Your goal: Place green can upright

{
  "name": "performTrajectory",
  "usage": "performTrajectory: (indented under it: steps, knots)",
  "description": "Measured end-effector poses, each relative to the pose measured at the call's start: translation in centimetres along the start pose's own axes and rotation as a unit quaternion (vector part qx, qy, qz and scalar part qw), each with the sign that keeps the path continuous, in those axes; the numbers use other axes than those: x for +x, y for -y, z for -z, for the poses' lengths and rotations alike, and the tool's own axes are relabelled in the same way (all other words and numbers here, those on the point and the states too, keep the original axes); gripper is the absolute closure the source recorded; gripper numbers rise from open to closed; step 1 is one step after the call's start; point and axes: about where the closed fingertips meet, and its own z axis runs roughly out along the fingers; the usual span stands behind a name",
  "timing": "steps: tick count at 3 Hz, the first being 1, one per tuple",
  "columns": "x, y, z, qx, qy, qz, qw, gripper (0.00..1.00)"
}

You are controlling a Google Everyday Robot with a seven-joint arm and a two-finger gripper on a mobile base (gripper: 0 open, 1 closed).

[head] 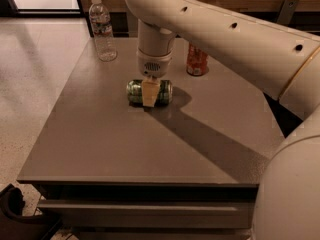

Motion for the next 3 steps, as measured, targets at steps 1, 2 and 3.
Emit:
performTrajectory:
  steps: [1, 2, 3]
  knots:
    - [0.0, 0.0, 0.0, 0.0, 0.0, 0.0, 1.0, 1.0]
    - [0.0, 0.1, 1.0, -0.005, 0.008, -0.004, 0.9999, 1.0]
    - [0.1, 0.4, 3.0, -0.009, 0.037, -0.015, 0.9992, 1.0]
